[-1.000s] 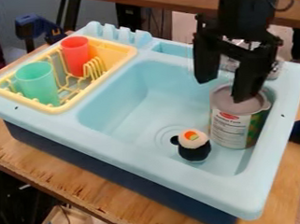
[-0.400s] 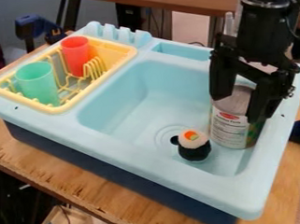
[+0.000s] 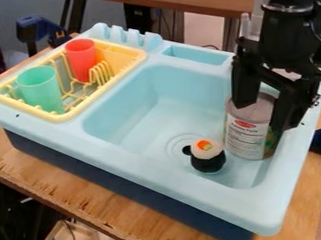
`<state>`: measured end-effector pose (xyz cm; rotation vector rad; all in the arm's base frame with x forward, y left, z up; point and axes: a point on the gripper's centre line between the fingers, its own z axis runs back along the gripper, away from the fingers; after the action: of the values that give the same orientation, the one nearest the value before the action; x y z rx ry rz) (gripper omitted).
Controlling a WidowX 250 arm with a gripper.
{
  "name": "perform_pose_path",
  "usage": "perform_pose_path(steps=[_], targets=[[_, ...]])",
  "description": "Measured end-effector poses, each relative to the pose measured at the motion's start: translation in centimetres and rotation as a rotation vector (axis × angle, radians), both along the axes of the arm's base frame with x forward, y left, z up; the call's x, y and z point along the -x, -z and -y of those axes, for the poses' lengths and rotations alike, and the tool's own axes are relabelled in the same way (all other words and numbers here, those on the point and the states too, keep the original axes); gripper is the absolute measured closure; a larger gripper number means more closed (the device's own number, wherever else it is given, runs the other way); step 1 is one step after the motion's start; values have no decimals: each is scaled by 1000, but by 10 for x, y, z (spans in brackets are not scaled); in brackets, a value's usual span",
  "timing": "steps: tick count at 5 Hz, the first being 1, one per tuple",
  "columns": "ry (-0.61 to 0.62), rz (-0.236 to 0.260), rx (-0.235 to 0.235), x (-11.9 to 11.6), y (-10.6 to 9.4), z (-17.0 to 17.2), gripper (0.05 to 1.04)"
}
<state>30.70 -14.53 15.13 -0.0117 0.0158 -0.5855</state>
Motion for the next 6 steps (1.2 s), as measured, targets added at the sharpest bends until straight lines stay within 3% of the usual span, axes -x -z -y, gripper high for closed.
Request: perform_pose_path(steps=[1, 2, 4, 6], targets=[[40, 17, -22, -4, 3, -3, 83], [63, -3, -31, -7, 12, -6, 83], [45, -27, -38, -15, 21, -17, 83], [22, -21, -54, -24, 23, -17, 83]])
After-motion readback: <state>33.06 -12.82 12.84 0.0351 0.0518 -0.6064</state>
